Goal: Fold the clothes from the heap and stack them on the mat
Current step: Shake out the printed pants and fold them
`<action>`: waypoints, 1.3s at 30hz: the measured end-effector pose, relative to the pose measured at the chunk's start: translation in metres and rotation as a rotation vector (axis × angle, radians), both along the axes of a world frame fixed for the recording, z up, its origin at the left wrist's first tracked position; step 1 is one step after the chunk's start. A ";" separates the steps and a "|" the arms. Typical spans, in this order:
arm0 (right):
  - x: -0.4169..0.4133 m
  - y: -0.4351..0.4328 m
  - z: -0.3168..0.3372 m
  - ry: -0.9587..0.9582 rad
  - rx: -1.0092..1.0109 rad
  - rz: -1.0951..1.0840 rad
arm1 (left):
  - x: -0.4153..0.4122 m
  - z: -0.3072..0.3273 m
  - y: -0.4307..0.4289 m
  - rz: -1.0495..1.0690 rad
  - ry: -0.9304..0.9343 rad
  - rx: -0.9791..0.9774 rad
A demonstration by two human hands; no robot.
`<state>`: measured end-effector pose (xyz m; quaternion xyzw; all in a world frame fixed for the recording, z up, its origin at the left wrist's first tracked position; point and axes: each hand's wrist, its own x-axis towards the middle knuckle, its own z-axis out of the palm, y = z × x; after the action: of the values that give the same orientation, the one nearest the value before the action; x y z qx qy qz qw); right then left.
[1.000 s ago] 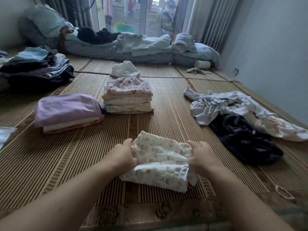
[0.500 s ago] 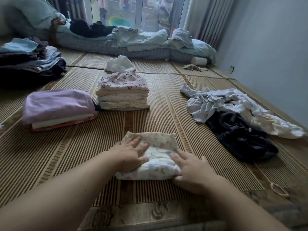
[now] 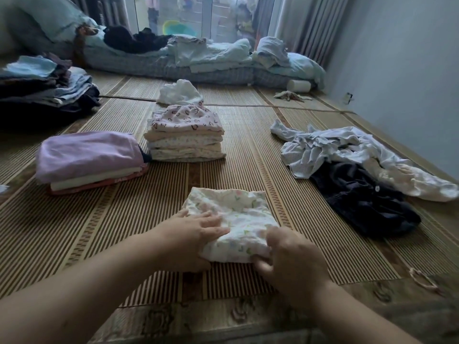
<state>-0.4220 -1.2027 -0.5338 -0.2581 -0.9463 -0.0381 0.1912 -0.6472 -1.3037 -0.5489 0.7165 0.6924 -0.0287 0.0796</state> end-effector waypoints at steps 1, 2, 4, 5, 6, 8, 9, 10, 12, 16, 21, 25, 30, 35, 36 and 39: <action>0.002 0.000 -0.002 0.002 -0.034 -0.065 | -0.001 -0.001 0.000 0.013 -0.029 0.002; 0.003 0.000 -0.003 -0.006 -0.085 -0.138 | -0.002 -0.001 -0.001 0.033 -0.070 -0.005; 0.004 0.003 -0.006 -0.007 -0.278 -0.257 | -0.004 -0.002 0.000 0.066 -0.159 -0.009; 0.006 0.006 -0.008 0.029 -0.355 -0.271 | -0.004 -0.001 0.000 0.072 -0.193 -0.004; 0.008 0.008 -0.009 0.069 -0.413 -0.262 | -0.004 0.000 0.000 0.076 -0.225 0.004; 0.013 0.011 -0.009 0.204 -0.517 -0.226 | -0.003 0.005 0.000 0.097 -0.307 0.024; 0.014 0.012 -0.007 0.278 -0.583 -0.217 | -0.003 0.008 0.001 0.109 -0.348 0.030; 0.014 0.014 -0.005 0.342 -0.657 -0.216 | -0.003 0.010 0.000 0.121 -0.376 0.030; 0.015 0.021 0.000 0.436 -0.825 -0.243 | -0.004 0.013 -0.002 0.146 -0.415 0.010; 0.025 0.039 0.007 0.328 -0.860 -0.390 | -0.005 0.013 -0.005 0.125 -0.376 -0.032; -0.003 0.025 0.016 0.252 -0.511 0.011 | -0.002 0.012 0.001 0.191 -0.322 -0.035; -0.056 0.026 0.001 -0.272 -0.440 0.237 | -0.008 -0.002 0.014 0.299 -0.162 -0.098; -0.073 0.058 -0.019 -0.473 -0.602 -0.073 | -0.023 -0.020 0.008 0.492 -0.219 -0.196; -0.087 0.060 -0.011 -0.221 -0.649 -0.432 | -0.023 -0.010 0.014 0.798 -0.269 -0.090; -0.088 0.058 -0.009 -0.164 -0.704 -0.505 | -0.021 -0.007 0.014 0.850 -0.314 -0.036; -0.084 0.056 -0.001 -0.105 -0.940 -0.532 | -0.012 0.004 0.011 0.911 -0.545 0.028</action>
<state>-0.5064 -1.1472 -0.5351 -0.5440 -0.7717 0.3293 -0.0085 -0.6588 -1.2928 -0.5449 0.3255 0.8881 0.2051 0.2517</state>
